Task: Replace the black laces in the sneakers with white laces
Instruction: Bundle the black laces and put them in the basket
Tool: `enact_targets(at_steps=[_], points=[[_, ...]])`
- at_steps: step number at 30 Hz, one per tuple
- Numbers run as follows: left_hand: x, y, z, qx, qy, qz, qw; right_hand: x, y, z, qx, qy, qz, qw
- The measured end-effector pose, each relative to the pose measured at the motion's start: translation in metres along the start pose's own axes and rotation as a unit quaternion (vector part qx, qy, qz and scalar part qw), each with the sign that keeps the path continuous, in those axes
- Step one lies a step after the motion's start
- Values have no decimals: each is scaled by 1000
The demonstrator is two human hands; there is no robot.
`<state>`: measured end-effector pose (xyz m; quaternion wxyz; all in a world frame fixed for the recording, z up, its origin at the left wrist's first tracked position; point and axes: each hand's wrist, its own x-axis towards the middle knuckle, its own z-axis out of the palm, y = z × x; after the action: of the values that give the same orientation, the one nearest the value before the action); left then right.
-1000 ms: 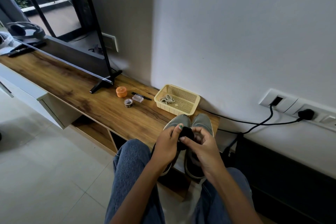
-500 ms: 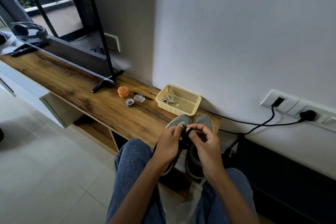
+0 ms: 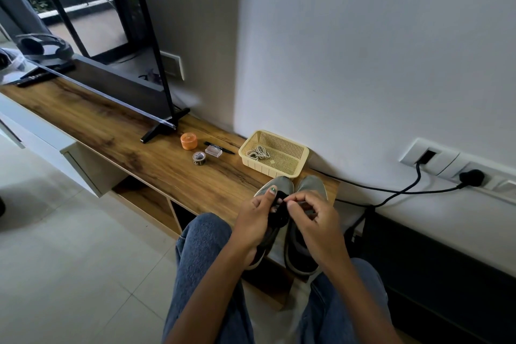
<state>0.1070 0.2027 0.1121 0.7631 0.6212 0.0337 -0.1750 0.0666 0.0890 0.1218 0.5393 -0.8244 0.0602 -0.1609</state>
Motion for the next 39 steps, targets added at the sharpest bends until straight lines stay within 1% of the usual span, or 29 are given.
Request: enact_targets(at_steps=[3, 7, 9, 11, 14, 16, 18, 21, 23, 25, 26, 29, 30, 32, 34, 36, 39], points=[[-2, 2, 1, -16, -2, 3, 1000, 0, 4, 2, -35, 12, 7, 999], [-3, -2, 1, 38, 4, 29, 999, 1, 3, 3, 13, 10, 67, 998], [0, -5, -1, 73, 16, 44, 996, 1, 0, 0, 64, 21, 113, 991], [3, -7, -3, 107, 29, 67, 992, 2, -3, -4, 135, 23, 169, 976], [5, -8, -4, 176, 38, 114, 977, 5, -7, -8, 233, 9, 264, 936], [5, -9, -3, 229, 44, 146, 961, 6, -8, -8, 247, 14, 302, 921], [5, -11, -3, 272, 51, 167, 946, 6, -7, -8, 220, 20, 300, 928], [7, -13, -7, 328, 53, 190, 924, 5, -5, -11, 131, 34, 246, 960], [8, -14, -9, 339, 48, 200, 918, 6, -5, -11, 109, 27, 236, 965], [8, -14, -9, 342, 43, 202, 917, 8, -6, -12, 124, 8, 262, 957], [8, -14, -9, 343, 43, 200, 917, 10, -7, -12, 152, -5, 287, 946], [10, -15, -8, 331, 47, 196, 922, 12, -8, -16, 261, -35, 362, 894], [11, -16, -9, 322, 50, 193, 926, 12, -7, -19, 274, -41, 368, 887], [13, -17, -12, 294, 61, 172, 938, 12, -3, -24, 260, -50, 348, 899], [16, -18, -17, 245, 68, 140, 957, 12, 2, -28, 203, -52, 306, 929], [17, -17, -18, 181, 61, 108, 976, 11, 6, -30, 134, -40, 270, 953], [13, -14, -15, 105, 36, 55, 992, 8, 8, -23, 86, -12, 230, 969]])
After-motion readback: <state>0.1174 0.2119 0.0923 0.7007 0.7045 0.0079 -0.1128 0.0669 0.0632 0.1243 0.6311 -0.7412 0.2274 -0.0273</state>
